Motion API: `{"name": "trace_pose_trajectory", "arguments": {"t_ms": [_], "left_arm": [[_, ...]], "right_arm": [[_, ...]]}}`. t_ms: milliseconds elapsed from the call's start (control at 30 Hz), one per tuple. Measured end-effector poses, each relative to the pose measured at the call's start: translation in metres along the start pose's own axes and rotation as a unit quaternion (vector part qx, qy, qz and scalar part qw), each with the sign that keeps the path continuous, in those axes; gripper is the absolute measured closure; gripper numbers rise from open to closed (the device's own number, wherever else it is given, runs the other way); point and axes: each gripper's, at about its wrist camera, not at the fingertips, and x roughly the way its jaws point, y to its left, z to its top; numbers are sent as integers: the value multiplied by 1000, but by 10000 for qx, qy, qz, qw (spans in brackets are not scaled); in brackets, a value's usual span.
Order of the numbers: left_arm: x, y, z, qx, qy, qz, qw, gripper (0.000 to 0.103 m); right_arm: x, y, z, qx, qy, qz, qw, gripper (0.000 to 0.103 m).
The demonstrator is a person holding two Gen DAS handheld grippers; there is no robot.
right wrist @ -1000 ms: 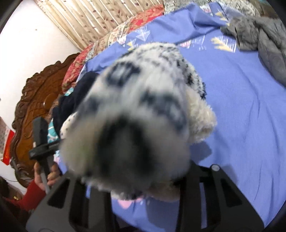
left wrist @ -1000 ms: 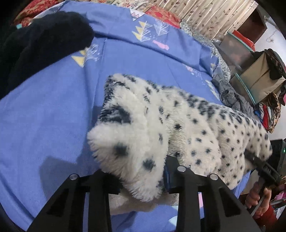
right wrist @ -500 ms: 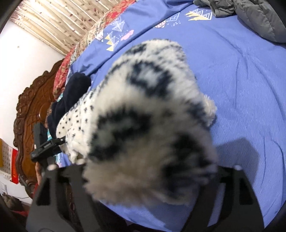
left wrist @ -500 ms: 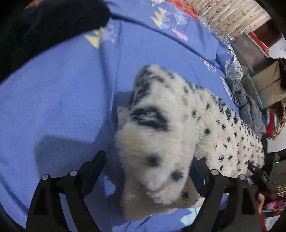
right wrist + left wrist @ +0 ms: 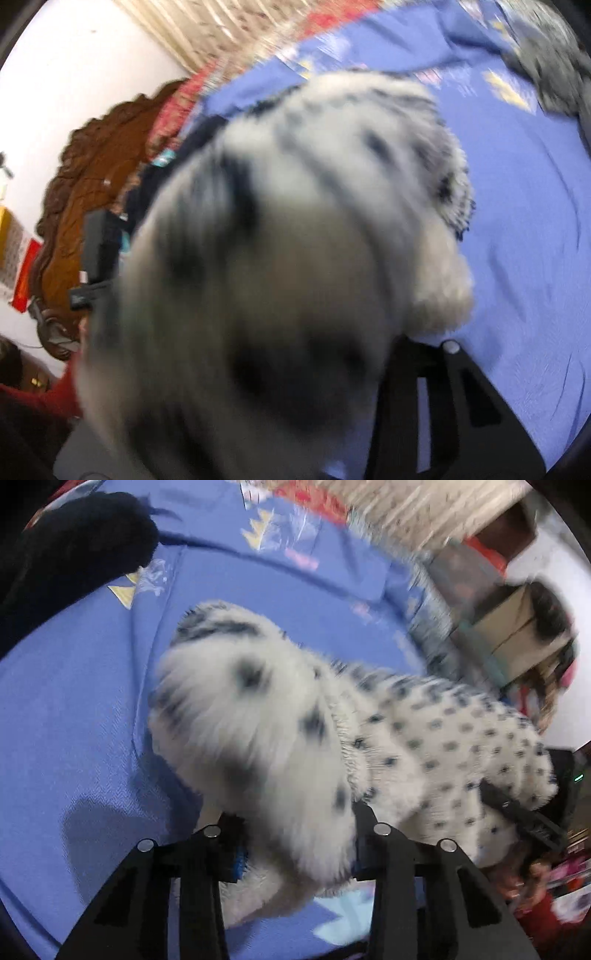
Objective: Fold large clothes
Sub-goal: 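Lift the folded fleece with both grippers and place it on the clothes stack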
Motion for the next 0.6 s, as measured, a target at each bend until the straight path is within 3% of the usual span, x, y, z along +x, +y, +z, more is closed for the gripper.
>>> {"name": "trace_pose_trajectory", "arguments": {"t_ms": [100, 300, 467, 533, 567, 600], "left_arm": [[-41, 0, 6, -66, -602, -365, 9975, 43], [-126, 26, 26, -148, -1658, -186, 9859, 43], [-217, 77, 69, -300, -2786, 357, 9593, 43], [-249, 104, 88, -409, -3230, 778, 9423, 43], [-258, 116, 98, -447, -3383, 1033, 9343, 43], [-265, 132, 108, -512, -3451, 1296, 9282, 43]], "right_arm": [[-9, 30, 19, -317, -228, 150, 9991, 66], [20, 109, 82, -1192, -255, 647, 9904, 67], [78, 201, 169, -1977, -368, 1219, 9720, 67], [119, 243, 213, -2211, -443, 1270, 9659, 66], [141, 259, 230, -2238, -433, 1247, 9656, 60], [167, 274, 247, -2204, -371, 1183, 9675, 45]]}}
